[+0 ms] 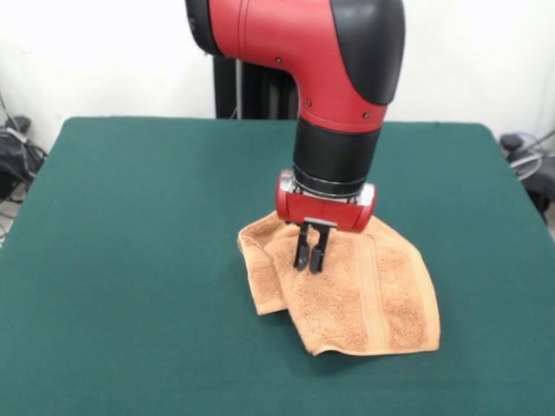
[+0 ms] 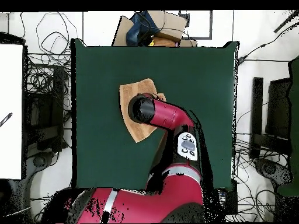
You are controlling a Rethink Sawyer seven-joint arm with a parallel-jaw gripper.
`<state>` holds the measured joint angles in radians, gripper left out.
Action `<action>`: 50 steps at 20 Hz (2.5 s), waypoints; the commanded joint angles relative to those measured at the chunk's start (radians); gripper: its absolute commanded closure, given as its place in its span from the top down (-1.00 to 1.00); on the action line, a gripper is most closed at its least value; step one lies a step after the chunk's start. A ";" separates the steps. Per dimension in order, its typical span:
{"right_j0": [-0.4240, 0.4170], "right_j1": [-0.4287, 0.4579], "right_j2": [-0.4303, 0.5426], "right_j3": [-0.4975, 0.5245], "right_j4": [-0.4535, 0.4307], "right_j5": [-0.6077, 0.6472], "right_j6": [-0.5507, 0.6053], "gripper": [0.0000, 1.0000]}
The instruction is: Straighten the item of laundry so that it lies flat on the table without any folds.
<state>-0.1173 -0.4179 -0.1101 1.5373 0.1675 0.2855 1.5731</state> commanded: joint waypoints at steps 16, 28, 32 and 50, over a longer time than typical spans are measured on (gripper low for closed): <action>0.014 -0.054 0.073 0.134 0.026 0.053 0.201 -1.00; 0.029 -0.086 0.064 0.166 0.042 0.044 0.224 -1.00; 0.046 -0.099 0.049 0.164 0.053 0.059 0.240 -1.00; 0.088 -0.138 0.002 0.135 0.073 0.176 0.235 -1.00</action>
<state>-0.0363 -0.5216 -0.1251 1.6331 0.1936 0.3370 1.5731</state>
